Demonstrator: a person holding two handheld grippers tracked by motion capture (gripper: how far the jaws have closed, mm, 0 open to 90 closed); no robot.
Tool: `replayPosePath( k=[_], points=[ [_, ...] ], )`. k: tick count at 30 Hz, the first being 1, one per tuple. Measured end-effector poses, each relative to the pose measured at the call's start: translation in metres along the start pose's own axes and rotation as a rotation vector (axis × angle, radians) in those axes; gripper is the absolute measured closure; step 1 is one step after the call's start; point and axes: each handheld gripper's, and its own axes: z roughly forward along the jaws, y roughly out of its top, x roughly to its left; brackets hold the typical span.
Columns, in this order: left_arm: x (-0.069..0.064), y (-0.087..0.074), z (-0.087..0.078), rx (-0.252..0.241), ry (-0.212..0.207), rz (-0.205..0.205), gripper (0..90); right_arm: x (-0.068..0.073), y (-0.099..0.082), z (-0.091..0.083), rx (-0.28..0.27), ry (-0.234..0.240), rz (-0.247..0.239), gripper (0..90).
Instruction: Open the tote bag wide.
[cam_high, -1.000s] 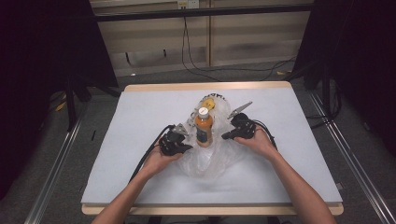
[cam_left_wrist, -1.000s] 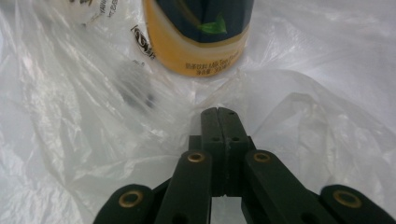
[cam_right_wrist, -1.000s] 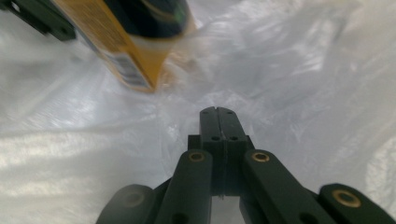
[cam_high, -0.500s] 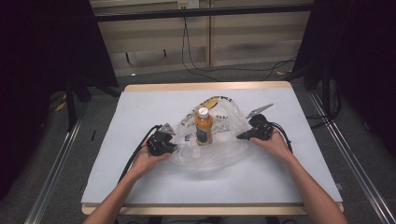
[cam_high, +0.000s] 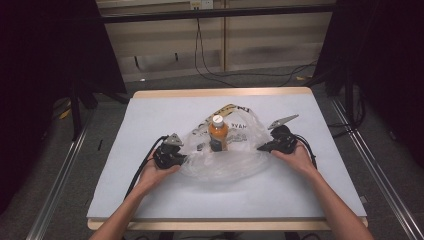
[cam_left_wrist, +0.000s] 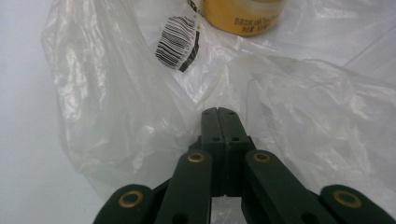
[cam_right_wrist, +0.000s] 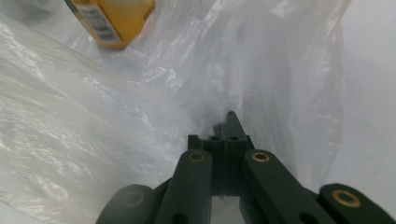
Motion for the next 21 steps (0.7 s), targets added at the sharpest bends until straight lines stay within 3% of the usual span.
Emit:
replayPosePath(
  k=[3,6,15,16,21],
  points=[
    [0.0,0.0,-0.007,-0.052,-0.008,-0.012,90.0,0.004,0.001,-0.009,-0.062,-0.001,-0.001,90.0],
    [0.002,-0.001,-0.01,-0.084,-0.012,-0.018,90.0,0.008,0.002,-0.013,-0.087,-0.002,-0.01,90.0],
    [-0.001,0.0,-0.019,-0.135,-0.019,-0.025,90.0,0.012,0.002,-0.025,-0.169,0.005,-0.002,90.0],
    [-0.002,0.0,-0.025,-0.173,-0.021,-0.03,90.0,0.013,0.002,-0.031,-0.201,-0.004,-0.002,90.0],
    [-0.006,0.0,-0.039,-0.264,-0.003,-0.024,90.0,0.017,-0.002,-0.044,-0.262,-0.015,0.006,90.0]
  ],
)
